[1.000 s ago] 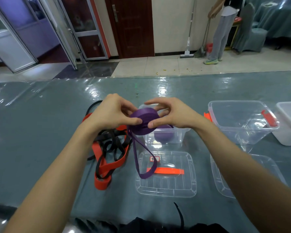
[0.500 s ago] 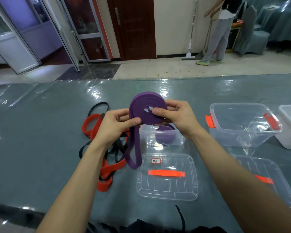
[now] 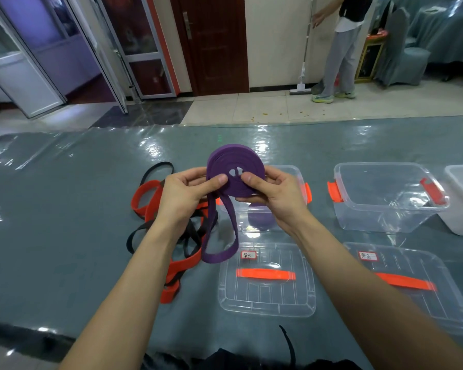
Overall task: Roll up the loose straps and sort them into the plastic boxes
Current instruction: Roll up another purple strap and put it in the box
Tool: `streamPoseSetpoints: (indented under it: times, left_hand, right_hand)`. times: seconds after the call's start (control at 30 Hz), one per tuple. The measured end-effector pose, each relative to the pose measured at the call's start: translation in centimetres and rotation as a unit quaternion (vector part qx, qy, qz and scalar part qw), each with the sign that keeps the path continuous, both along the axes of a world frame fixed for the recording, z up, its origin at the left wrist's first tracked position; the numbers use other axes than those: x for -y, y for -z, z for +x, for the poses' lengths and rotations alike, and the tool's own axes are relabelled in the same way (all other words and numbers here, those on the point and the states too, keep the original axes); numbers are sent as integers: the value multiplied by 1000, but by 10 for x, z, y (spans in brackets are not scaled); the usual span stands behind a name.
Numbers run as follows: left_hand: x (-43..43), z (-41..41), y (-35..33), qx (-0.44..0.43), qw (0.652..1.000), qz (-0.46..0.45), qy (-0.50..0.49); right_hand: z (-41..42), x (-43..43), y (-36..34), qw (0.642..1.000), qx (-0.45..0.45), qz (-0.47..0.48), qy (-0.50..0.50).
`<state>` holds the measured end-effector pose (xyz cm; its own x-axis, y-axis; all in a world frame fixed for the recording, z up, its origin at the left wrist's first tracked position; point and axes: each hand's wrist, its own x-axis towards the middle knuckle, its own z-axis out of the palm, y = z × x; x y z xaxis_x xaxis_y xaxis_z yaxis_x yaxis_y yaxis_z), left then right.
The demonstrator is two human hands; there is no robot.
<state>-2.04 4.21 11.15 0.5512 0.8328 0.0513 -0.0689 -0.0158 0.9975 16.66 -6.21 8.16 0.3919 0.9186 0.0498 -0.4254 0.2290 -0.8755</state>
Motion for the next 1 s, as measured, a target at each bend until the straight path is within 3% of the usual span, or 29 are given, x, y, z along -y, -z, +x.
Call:
streamPoseSetpoints:
  times: [0.33, 0.63, 0.77, 1.0]
  left_hand:
    - [11, 5, 13, -4, 1000, -10, 3]
    - [-10, -8, 7, -54, 990, 124, 27]
    - [7, 2, 22, -1, 998, 54, 11]
    - [8, 8, 26, 18, 999, 32, 12]
  right_hand:
    - [-4, 1, 15, 999, -48, -10, 16]
    - [1, -2, 12, 999, -38, -4, 17]
    - [-1, -4, 13, 999, -42, -4, 28]
    - [-4, -4, 24, 997, -70, -3, 27]
